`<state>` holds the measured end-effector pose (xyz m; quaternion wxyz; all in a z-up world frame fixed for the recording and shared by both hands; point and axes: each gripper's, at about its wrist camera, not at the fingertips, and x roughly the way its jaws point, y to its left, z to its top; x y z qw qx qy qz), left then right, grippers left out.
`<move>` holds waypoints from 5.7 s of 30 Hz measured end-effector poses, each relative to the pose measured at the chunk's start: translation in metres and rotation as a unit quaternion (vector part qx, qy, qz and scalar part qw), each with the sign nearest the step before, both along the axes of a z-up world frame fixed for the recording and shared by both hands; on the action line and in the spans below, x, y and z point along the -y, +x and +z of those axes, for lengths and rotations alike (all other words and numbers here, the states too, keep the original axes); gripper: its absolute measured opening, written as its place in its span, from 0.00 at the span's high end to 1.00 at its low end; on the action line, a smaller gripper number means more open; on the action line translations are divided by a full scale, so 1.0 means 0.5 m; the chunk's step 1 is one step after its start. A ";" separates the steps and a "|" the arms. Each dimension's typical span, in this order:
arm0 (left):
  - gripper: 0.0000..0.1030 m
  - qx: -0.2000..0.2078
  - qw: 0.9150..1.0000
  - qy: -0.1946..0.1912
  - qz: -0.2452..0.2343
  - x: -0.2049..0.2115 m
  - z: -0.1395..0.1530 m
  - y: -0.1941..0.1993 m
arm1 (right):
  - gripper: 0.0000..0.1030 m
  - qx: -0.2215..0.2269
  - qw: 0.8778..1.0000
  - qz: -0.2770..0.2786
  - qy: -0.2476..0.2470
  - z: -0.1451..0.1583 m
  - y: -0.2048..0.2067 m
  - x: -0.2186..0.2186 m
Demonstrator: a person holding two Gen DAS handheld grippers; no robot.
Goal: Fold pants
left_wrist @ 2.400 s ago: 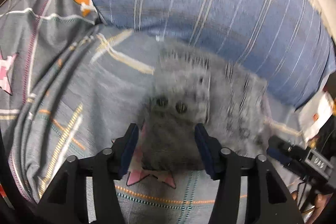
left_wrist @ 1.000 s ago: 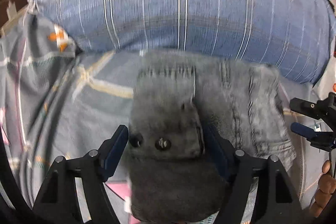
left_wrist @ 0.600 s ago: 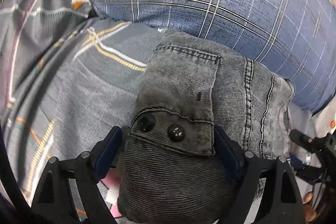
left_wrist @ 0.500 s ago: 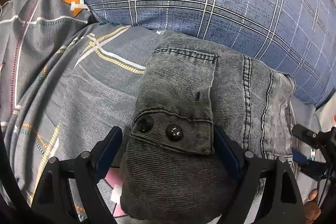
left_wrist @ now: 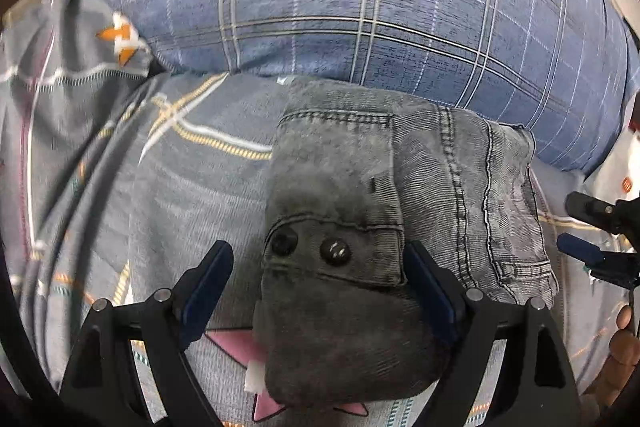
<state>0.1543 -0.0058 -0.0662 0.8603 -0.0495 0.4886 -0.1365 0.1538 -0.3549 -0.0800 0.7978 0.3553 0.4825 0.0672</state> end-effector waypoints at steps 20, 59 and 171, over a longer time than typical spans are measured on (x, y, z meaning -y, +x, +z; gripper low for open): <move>0.24 -0.035 0.999 -0.031 0.016 -0.053 0.082 -0.016 | 0.64 0.027 0.998 0.058 -0.008 -0.003 -0.109 -0.094; 0.25 0.111 0.988 0.109 0.012 0.056 0.125 -0.145 | 0.36 0.091 0.993 0.019 -0.066 0.059 -0.161 -0.080; 0.20 0.126 0.984 0.127 0.014 0.055 0.110 -0.139 | 0.20 0.100 0.975 0.031 -0.195 0.076 -0.164 -0.152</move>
